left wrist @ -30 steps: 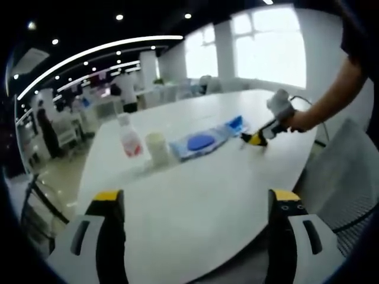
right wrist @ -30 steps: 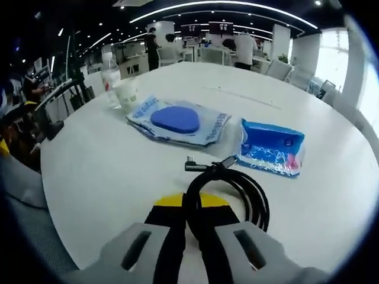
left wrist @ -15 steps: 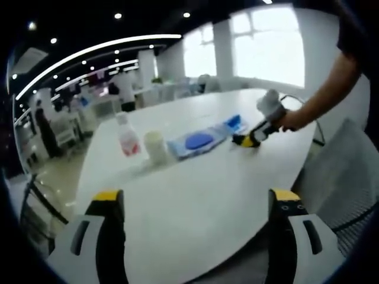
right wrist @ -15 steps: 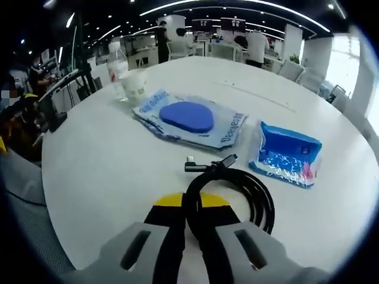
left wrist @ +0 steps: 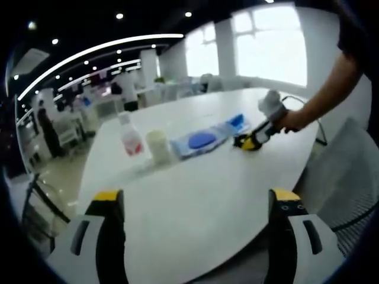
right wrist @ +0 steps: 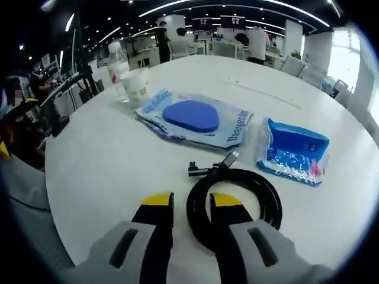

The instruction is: Arrange the tabletop items into an orderly group along one side of the table until the central work area is clear of visible clutter.

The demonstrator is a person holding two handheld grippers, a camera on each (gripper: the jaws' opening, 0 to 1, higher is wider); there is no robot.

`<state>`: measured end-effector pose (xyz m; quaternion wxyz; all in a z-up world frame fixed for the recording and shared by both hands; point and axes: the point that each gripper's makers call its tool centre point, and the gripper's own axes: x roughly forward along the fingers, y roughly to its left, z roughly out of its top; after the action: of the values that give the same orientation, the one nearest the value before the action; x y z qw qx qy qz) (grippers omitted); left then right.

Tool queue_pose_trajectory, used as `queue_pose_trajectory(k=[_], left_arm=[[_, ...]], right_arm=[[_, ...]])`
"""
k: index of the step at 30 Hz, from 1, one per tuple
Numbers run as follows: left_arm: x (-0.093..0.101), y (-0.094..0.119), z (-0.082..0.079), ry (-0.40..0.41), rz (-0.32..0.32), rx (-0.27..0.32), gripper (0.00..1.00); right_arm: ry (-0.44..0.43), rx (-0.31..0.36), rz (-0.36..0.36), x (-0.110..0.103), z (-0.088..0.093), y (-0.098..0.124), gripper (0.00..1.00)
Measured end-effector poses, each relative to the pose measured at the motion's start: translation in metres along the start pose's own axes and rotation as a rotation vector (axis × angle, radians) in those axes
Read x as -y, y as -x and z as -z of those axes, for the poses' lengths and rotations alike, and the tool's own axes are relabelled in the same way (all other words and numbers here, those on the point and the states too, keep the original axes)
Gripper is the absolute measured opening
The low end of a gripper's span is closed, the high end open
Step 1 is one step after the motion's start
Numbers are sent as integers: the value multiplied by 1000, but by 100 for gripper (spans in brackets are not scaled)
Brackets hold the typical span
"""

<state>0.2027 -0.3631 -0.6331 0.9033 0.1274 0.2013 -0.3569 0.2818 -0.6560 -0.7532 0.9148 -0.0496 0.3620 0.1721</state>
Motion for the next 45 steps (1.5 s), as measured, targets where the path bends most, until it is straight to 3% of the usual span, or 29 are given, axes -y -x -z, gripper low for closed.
queue_pose_trajectory(k=[8, 12, 17, 25, 34, 45], left_arm=[[1, 0, 0, -9, 7, 1, 98], [2, 0, -1, -15, 9, 6, 99], [-2, 2, -7, 13, -2, 40, 100], [2, 1, -6, -1, 6, 27, 100], [2, 1, -6, 1, -1, 28, 100], [-1, 2, -9, 10, -17, 41, 100]], right_arm=[[1, 86, -3, -10, -22, 21, 57], [13, 132, -4, -11, -29, 36, 63], [26, 161, 19, -5, -26, 60, 75], [33, 183, 41, 1, -13, 100, 99], [18, 192, 88, -2, 12, 150, 100], [-2, 209, 107, -11, 32, 161, 100]])
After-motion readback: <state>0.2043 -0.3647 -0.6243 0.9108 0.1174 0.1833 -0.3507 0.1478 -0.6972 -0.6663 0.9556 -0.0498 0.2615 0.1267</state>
